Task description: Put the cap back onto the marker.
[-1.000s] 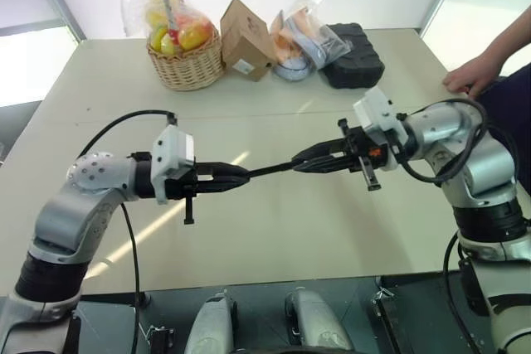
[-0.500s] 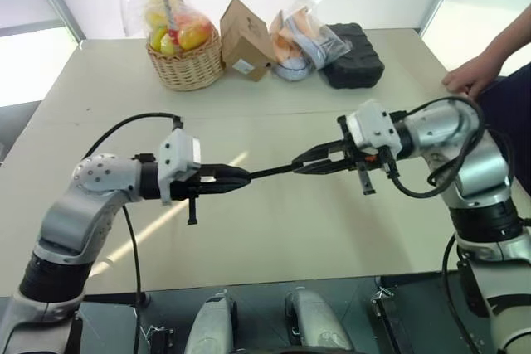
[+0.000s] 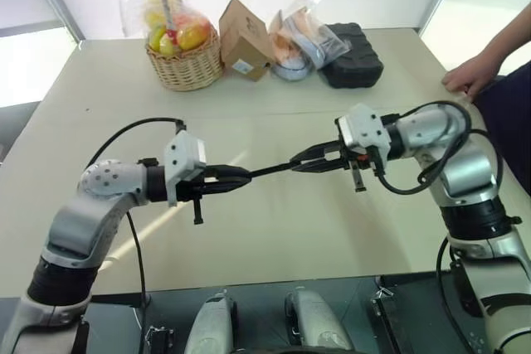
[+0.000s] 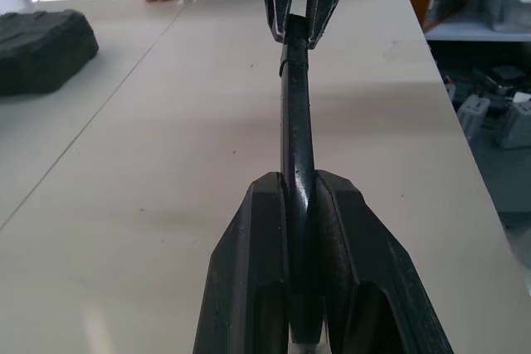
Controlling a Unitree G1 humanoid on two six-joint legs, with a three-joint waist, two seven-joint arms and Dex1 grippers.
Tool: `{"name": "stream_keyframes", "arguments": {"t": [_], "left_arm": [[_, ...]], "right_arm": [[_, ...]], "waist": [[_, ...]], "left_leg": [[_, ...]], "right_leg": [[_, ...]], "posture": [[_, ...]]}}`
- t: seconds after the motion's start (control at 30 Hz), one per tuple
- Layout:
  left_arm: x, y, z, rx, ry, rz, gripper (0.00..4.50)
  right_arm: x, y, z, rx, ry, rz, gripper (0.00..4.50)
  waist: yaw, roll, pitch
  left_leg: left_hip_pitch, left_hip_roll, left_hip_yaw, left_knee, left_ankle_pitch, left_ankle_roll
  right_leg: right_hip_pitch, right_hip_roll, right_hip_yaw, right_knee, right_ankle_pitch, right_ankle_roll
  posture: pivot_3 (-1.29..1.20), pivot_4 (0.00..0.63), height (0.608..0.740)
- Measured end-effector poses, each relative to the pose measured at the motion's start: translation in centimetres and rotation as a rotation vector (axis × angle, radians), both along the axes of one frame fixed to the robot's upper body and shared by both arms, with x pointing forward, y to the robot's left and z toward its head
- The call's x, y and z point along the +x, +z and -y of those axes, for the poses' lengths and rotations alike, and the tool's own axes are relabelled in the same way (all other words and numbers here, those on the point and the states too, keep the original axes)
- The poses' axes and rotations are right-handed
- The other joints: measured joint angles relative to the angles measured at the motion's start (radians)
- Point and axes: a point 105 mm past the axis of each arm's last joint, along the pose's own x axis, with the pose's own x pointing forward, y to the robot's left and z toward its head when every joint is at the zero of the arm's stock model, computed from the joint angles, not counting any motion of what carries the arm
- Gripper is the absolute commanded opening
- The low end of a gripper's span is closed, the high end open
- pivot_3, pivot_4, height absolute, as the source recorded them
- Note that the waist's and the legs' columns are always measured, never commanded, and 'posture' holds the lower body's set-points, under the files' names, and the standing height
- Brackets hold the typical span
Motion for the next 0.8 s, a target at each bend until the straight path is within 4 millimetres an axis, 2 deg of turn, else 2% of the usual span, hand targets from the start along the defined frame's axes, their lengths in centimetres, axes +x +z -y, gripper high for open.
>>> {"name": "stream_keyframes", "arguments": {"t": [0.1,0.13,0.27,0.37,0.6,0.7,0.8], "left_arm": [[0.0,-0.2,-0.1,0.001,0.012,-0.006,0.0],[-0.1,-0.4,-0.1,0.0,0.018,-0.008,0.0],[-0.9,1.0,0.7,-0.044,-0.007,0.055,0.0],[-0.7,1.2,0.3,-0.046,0.02,0.065,0.0],[-0.7,0.6,-0.1,-0.052,0.067,0.046,0.0],[-0.4,-0.2,-1.2,-0.063,0.153,0.013,0.0],[0.2,-1.3,-2.9,-0.083,0.313,-0.029,0.0]], "right_arm": [[0.2,-0.2,0.1,-0.001,-0.002,-0.002,0.03],[0.4,-0.3,0.2,0.0,-0.005,-0.002,0.93],[1.7,-2.9,1.6,-0.07,-0.095,-0.078,2.87],[2.1,-3.3,2.4,-0.084,-0.125,-0.081,4.48],[2.5,-3.2,2.6,-0.06,-0.168,-0.053,4.48],[3.1,-2.5,2.7,0.01,-0.238,-0.039,4.48],[3.9,-1.1,2.2,0.15,-0.331,-0.04,4.48]], "waist": [[0.001,0.0,0.0],[0.001,0.0,0.0],[0.004,0.0,0.001],[0.003,0.0,0.001],[-0.002,0.0,0.001],[-0.003,0.0,0.001],[-0.003,0.0,0.001]], "left_leg": [[0.0,0.0,0.0,0.0,0.0,0.0],[0.0,0.0,0.0,0.0,0.0,0.0],[0.0,0.0,0.0,0.0,0.0,0.0],[0.0,0.0,0.0,0.0,0.0,0.0],[0.001,0.0,0.0,0.0,0.0,0.0],[0.001,0.0,0.0,0.0,0.0,0.0],[0.001,0.001,-0.001,-0.001,0.0,0.0]], "right_leg": [[0.0,0.0,0.0,0.0,0.0,0.0],[0.0,-0.001,0.0,0.0,0.0,0.0],[0.0,-0.002,0.0,0.0,-0.001,-0.001],[0.0,-0.002,0.0,0.0,-0.001,-0.001],[0.0,-0.001,0.0,0.0,0.0,0.0],[0.0,-0.001,0.001,0.0,0.0,0.0],[0.0,-0.002,0.002,0.0,0.0,0.0]], "posture": [[0.0,0.15,0.74],[0.0,0.15,0.74],[0.0,0.15,0.74],[0.0,0.15,0.74],[0.0,0.15,0.74],[0.0,0.15,0.74],[0.0,0.15,0.74]]}}
